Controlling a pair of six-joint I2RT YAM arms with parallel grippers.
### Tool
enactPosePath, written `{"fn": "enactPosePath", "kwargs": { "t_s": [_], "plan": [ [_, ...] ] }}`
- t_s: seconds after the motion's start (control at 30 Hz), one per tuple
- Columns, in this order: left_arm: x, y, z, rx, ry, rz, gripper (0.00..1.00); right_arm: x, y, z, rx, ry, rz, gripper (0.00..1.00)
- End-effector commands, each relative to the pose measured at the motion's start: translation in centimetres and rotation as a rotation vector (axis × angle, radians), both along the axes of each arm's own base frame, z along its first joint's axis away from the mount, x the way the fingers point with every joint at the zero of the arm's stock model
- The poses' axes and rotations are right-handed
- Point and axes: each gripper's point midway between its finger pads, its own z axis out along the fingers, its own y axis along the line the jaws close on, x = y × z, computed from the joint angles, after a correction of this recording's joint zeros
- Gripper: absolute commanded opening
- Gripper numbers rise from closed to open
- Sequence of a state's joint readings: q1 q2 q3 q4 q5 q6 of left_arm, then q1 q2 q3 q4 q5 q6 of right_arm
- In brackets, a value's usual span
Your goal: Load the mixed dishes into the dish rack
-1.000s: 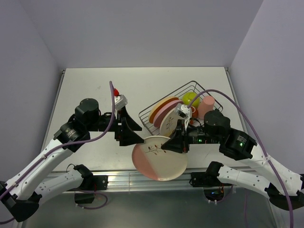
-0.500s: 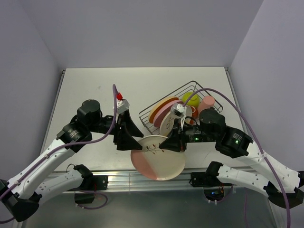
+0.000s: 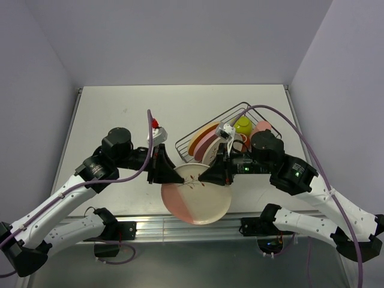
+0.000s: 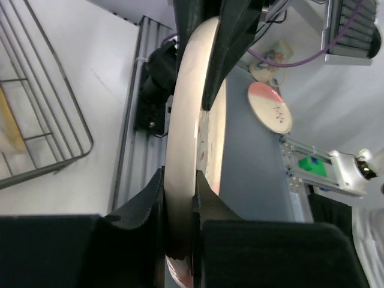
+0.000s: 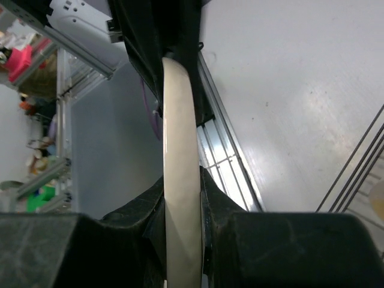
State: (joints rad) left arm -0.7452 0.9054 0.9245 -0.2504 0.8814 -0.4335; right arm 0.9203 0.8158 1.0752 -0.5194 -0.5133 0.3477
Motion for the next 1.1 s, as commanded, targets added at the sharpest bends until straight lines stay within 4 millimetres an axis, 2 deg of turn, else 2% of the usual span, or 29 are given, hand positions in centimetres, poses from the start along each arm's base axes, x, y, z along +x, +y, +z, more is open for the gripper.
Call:
{"fn": "enactPosePath", "kwargs": {
  "t_s": [0.0, 0.03, 0.17, 0.27, 0.37, 0.4, 0.47, 0.5, 0.6, 0.67, 0.7, 0.77, 0.8, 0.87, 0.9, 0.93, 1.0, 1.03, 1.07],
  "plan": [
    [0.5, -0.3, 1.0, -0.04, -0.05, 0.023, 0.05, -0.2, 0.6, 6.5, 0.194, -0.103, 0.032, 0.0],
    [0.5, -0.3, 1.0, -0.042, -0.048, 0.025, 0.0, -0.1, 0.7, 6.4, 0.194, -0.102, 0.031, 0.0],
    [0.2, -0.1, 1.2, -0.067, -0.071, 0.035, 0.0, 0.2, 0.8, 6.1, 0.192, -0.096, 0.025, 0.0],
    [-0.4, 0.9, 2.6, -0.138, -0.135, 0.071, 0.0, 0.6, 0.6, 5.8, 0.184, -0.087, 0.006, 0.0],
    [-0.1, 1.3, 3.6, -0.169, -0.156, 0.118, 0.0, 1.7, 0.2, 5.3, 0.16, -0.088, -0.049, 0.0],
    [0.5, 1.3, 3.5, -0.155, -0.149, 0.153, 0.0, 2.2, 0.0, 4.9, 0.141, -0.083, -0.077, 0.03],
    [1.6, 1.2, 3.4, -0.131, -0.134, 0.204, 0.0, 2.7, -0.3, 5.0, 0.13, -0.087, -0.104, 0.17],
    [2.5, 1.2, 3.3, -0.119, -0.128, 0.254, 0.0, 2.7, -0.5, 4.9, 0.122, -0.086, -0.106, 0.38],
    [3.4, 0.9, 2.7, -0.098, -0.104, 0.287, 0.0, 3.1, -1.2, 4.9, 0.101, -0.1, -0.148, 0.66],
    [3.7, 0.7, 2.9, -0.113, -0.104, 0.298, 0.0, 4.1, -2.0, 4.9, 0.078, -0.115, -0.221, 0.78],
    [3.8, 0.8, 3.1, -0.118, -0.107, 0.304, 0.0, 4.4, -2.5, 4.2, 0.042, -0.115, -0.245, 0.88],
    [4.0, 0.7, 3.3, -0.125, -0.112, 0.313, 0.0, 5.6, -3.5, 3.7, -0.005, -0.13, -0.331, 0.91],
    [4.2, 0.7, 3.5, -0.127, -0.112, 0.324, 0.0, 5.9, -4.3, 2.8, -0.049, -0.122, -0.367, 0.92],
    [4.5, 0.6, 4.5, -0.139, -0.123, 0.335, 0.0, 6.7, -5.7, 2.3, -0.09, -0.123, -0.453, 0.92],
    [4.8, 0.6, 4.8, -0.141, -0.12, 0.351, 0.0, 7.3, -7.2, 2.0, -0.114, -0.125, -0.538, 0.92],
    [5.0, 0.6, 5.8, -0.16, -0.13, 0.36, 0.0, 7.5, -7.9, 1.8, -0.119, -0.122, -0.572, 0.92],
    [5.8, 0.0, 6.1, -0.15, -0.13, 0.375, 0.0, 7.8, -10.0, 2.4, -0.097, -0.132, -0.679, 0.92],
    [5.7, -0.5, 7.4, -0.161, -0.142, 0.366, 0.0, 7.8, -10.5, 2.6, -0.081, -0.13, -0.707, 0.92],
    [6.8, -1.3, 6.6, -0.123, -0.14, 0.39, 0.0, 7.7, -11.1, 2.9, -0.057, -0.122, -0.733, 0.92]
  ]
}}
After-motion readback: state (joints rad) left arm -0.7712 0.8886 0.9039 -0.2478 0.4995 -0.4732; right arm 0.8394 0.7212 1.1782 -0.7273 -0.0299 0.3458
